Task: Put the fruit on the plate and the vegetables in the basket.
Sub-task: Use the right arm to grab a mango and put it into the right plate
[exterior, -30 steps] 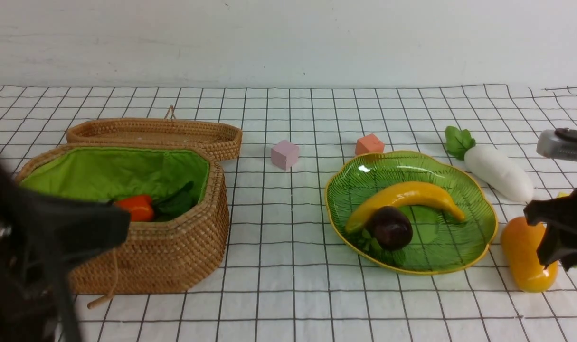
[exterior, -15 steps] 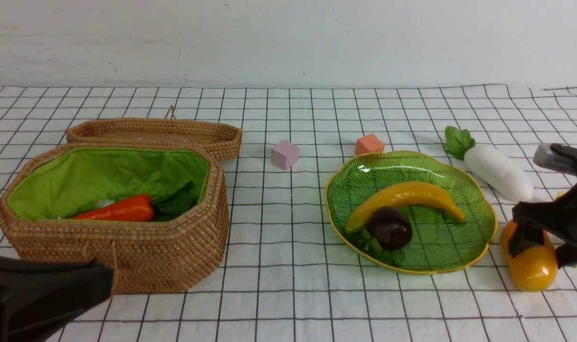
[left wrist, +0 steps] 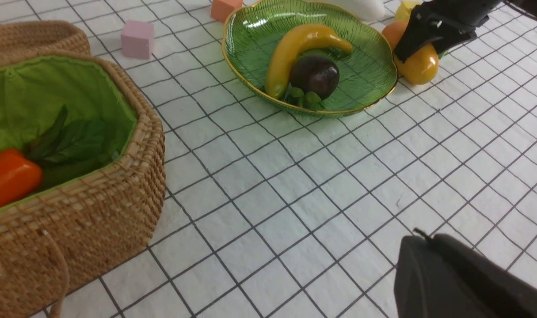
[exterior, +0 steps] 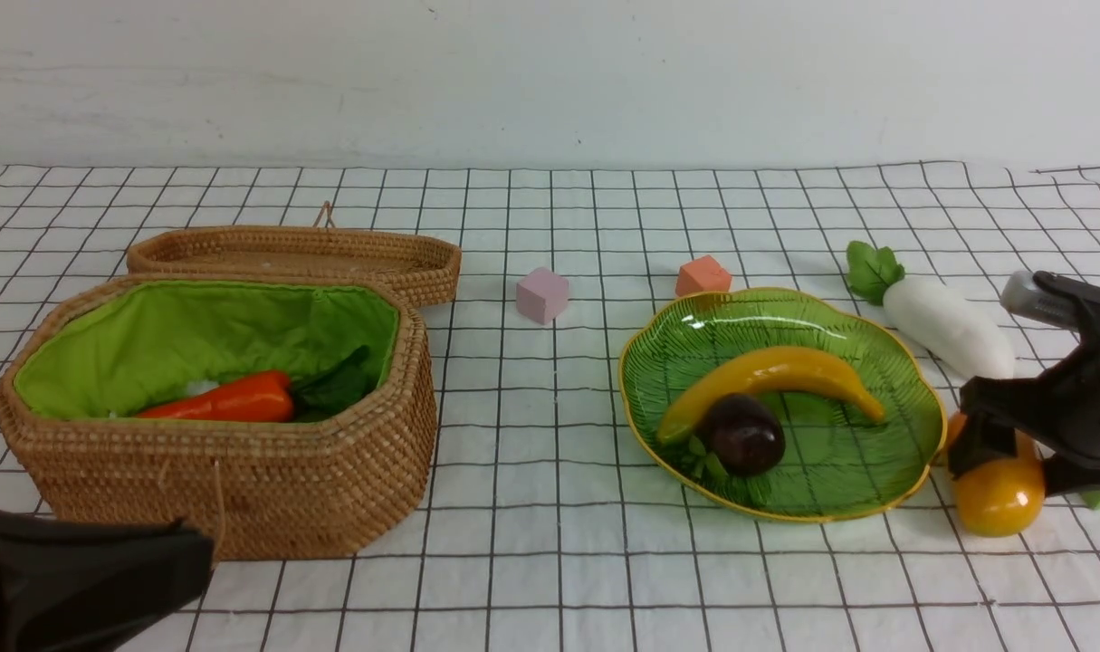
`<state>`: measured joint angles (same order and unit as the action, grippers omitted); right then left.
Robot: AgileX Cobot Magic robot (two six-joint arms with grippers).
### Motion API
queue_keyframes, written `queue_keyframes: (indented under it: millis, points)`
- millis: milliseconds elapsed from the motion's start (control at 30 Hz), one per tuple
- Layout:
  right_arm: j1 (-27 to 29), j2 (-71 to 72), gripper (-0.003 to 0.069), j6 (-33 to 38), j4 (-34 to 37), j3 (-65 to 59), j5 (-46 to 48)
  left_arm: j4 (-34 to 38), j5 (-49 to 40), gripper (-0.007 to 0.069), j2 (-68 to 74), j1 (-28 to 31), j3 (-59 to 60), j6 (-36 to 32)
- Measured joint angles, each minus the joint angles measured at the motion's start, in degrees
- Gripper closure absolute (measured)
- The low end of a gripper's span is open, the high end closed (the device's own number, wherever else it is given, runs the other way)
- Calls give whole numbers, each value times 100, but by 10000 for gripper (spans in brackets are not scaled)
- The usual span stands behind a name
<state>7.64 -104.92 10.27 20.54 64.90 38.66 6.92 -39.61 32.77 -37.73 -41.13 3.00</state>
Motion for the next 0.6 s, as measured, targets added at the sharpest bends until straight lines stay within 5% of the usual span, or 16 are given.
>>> queue_keyframes:
  millis: [367,600]
  points:
    - [0,1205,78,-219,-439,-125,783,5,-161,638,0,0,1,-4]
    - [-469,1926,78,188,145,-125,659,10,271,638,0,0,1,-11]
